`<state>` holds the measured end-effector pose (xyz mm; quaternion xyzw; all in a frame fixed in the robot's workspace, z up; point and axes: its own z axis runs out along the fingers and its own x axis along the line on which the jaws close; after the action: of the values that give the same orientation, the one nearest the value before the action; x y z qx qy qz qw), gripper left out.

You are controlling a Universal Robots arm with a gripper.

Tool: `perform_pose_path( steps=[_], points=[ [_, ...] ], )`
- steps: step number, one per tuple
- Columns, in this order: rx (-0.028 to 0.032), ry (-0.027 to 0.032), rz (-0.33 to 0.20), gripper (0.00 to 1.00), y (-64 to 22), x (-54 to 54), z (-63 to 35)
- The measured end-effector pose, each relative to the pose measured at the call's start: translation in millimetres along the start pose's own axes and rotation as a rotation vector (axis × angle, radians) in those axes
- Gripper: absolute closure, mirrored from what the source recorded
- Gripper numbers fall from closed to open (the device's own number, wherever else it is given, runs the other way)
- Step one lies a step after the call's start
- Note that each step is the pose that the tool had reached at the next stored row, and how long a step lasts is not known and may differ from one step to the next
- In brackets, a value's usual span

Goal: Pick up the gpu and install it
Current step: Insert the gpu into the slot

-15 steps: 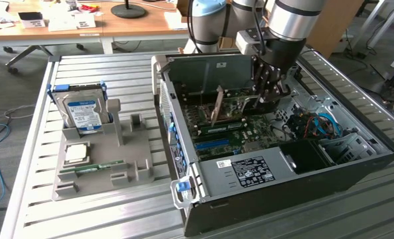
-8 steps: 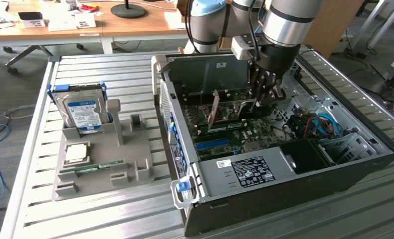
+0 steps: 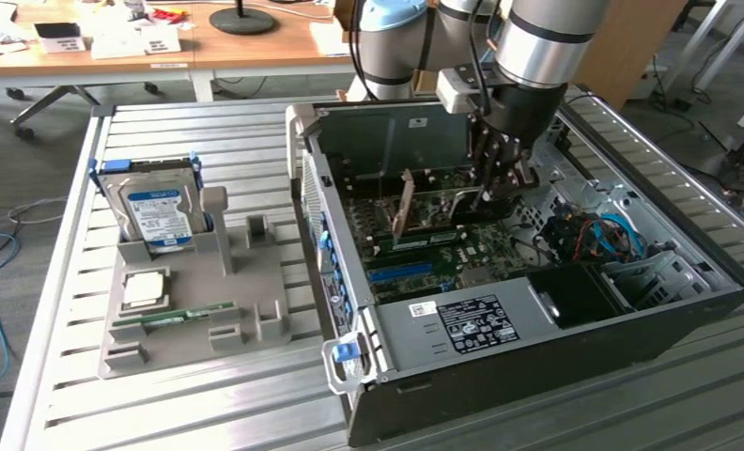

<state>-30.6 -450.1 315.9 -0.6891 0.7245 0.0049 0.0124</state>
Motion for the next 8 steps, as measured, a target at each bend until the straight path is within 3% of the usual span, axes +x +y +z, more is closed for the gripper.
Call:
perform_pose_path(
  steps=[8],
  points=[
    [-0.0001, 0.0000, 0.000, 0.73, 6.2, 1.1, 0.1]
  ],
)
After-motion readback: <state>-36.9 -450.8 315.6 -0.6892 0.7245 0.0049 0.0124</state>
